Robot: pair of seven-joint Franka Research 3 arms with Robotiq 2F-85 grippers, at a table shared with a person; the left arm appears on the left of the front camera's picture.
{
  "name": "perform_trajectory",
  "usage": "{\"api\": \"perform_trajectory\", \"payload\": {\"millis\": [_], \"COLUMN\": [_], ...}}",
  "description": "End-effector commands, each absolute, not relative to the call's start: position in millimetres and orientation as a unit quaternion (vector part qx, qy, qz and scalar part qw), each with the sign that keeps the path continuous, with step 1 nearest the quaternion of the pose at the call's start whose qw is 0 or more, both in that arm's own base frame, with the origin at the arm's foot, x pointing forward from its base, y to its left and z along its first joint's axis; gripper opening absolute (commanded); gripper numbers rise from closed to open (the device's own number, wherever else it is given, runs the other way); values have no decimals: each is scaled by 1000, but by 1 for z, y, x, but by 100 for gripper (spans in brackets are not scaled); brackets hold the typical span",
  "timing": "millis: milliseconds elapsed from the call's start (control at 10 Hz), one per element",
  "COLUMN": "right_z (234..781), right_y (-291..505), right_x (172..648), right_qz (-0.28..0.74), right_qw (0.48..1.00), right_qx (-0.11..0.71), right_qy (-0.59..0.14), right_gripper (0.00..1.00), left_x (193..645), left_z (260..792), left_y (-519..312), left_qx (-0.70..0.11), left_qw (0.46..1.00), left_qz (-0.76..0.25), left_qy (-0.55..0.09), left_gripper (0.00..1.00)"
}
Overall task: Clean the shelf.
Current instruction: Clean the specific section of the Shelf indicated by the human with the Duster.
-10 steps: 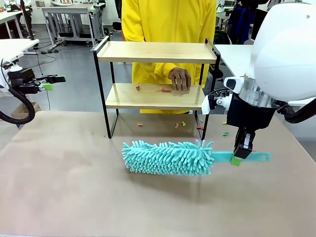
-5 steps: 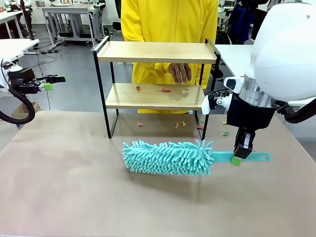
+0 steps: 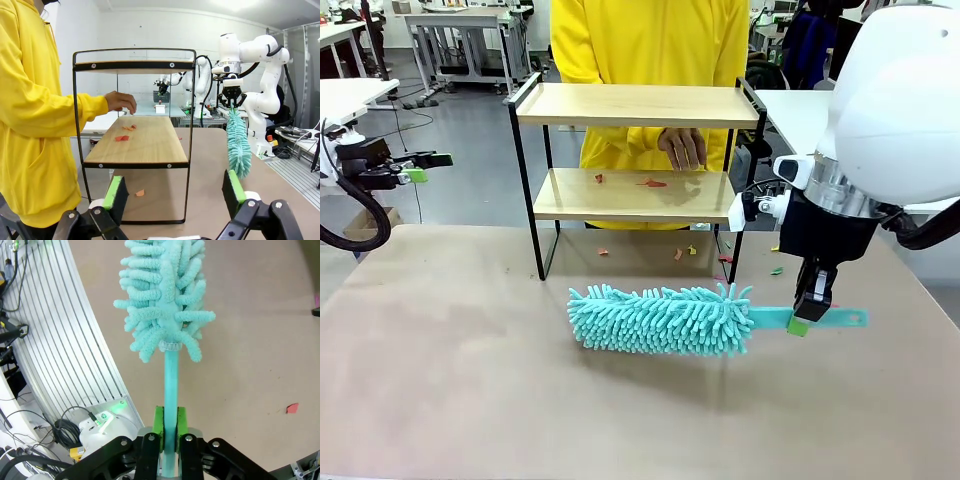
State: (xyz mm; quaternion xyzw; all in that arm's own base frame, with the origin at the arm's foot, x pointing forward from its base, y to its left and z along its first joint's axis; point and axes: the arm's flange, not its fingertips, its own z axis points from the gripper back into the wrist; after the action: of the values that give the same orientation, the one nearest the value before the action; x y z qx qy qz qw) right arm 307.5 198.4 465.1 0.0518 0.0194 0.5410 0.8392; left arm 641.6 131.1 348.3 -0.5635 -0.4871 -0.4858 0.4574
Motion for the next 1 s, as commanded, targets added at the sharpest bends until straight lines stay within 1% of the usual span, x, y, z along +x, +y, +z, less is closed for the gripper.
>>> {"api": "perform_trajectory", "payload": {"millis": [0,700,900], "right_z": [470,465,488], "right_y": [202,198,230], "right_x": [309,307,289], "right_qz": [538,541,482], "right_qw": [842,839,874], "right_qx": [43,52,45], "right_qy": [21,19,-31], "right_gripper": [13,13,13], "left_x": [639,639,639], "left_z": [349,349,349], "left_y": [131,131,131], "left_qx": [-560,-560,-560], "left_qw": [454,454,454], "left_qz": [-492,-492,-492], "left_qy": [-488,-488,-488], "left_gripper": [100,100,100]}}
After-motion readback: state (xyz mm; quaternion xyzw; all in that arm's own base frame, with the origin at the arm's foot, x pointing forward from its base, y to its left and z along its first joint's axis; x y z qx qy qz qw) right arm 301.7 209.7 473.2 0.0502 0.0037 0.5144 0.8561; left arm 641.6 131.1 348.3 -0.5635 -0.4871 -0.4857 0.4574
